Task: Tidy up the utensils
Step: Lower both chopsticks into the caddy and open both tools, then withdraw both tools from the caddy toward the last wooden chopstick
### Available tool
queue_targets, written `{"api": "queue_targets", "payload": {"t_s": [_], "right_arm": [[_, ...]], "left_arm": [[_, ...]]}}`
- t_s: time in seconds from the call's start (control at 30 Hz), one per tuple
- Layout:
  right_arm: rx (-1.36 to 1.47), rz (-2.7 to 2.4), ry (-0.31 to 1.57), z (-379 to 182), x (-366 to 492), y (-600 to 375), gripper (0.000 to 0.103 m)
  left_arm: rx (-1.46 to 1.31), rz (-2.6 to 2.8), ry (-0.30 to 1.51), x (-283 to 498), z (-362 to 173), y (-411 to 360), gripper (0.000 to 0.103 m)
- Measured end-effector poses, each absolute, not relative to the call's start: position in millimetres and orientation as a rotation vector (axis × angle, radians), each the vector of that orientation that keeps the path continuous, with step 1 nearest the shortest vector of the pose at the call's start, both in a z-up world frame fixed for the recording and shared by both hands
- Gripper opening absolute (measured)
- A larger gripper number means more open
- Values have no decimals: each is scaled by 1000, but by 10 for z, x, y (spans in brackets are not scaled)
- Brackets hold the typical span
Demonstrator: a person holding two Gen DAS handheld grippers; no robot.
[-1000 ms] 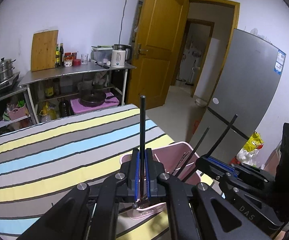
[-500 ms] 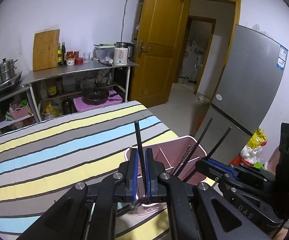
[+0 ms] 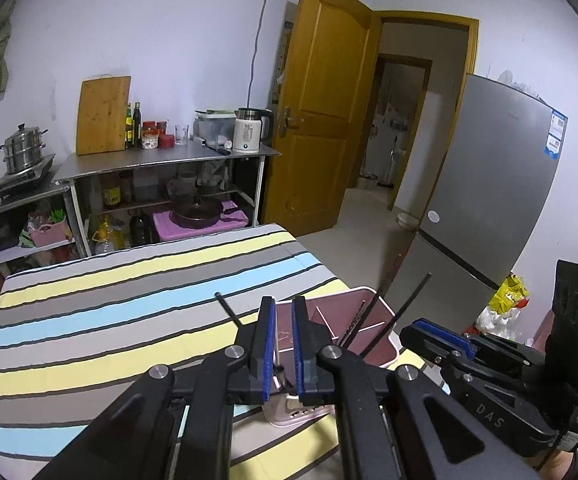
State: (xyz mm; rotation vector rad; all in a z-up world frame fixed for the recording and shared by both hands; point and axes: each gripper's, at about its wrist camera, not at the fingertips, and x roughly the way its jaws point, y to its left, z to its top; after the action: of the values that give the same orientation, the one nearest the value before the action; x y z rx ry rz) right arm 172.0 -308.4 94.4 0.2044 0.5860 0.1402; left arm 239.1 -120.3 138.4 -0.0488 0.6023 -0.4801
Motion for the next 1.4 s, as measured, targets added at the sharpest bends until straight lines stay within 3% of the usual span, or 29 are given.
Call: {"api": "queue_targets", "payload": {"t_s": [0.5,1.4], "right_arm": [[160,185,537,1087,1342,-2858,14],[134,314,652,553,1033,-2348,14]], "left_arm": [[-66,-435,570,1830,1358,-797,7],[-131,-262,737,1344,371,13,7]]}}
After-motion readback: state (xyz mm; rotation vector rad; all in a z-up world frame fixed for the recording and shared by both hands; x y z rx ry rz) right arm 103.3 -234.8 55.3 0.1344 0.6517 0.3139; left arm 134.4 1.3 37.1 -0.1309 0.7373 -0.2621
